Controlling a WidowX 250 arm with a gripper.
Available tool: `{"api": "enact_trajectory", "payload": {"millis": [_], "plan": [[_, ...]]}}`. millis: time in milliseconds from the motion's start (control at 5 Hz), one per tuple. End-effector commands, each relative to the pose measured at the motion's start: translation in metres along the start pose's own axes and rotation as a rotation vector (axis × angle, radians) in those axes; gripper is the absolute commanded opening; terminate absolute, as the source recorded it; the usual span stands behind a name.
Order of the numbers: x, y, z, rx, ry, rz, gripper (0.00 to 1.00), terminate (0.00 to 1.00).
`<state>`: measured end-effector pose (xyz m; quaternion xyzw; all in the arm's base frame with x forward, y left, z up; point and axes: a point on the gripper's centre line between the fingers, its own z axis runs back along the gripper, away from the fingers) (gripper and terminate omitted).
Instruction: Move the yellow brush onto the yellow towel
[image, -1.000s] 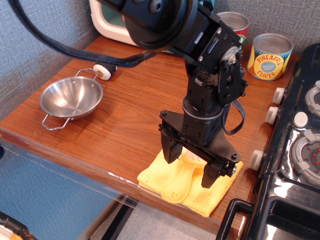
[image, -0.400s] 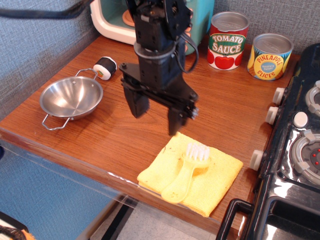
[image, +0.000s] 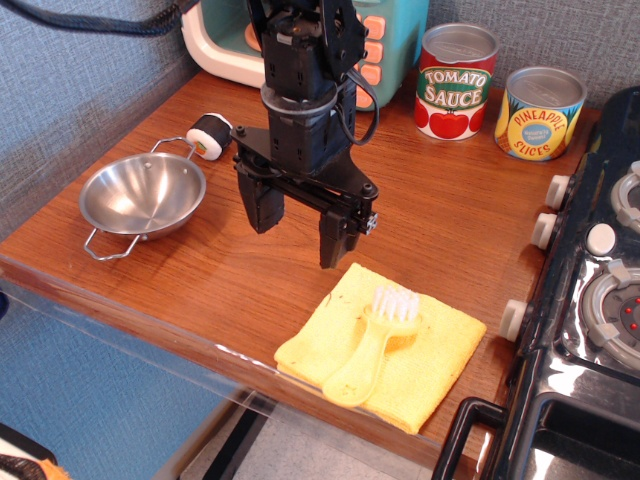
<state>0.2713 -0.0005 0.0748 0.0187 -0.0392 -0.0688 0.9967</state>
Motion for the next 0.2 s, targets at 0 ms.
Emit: {"api": "enact_trajectory", "payload": {"millis": [0], "plan": [[-0.0017,0.0055,0.0083,0.005,-0.037,-0.007,1.00,1.00]]}}
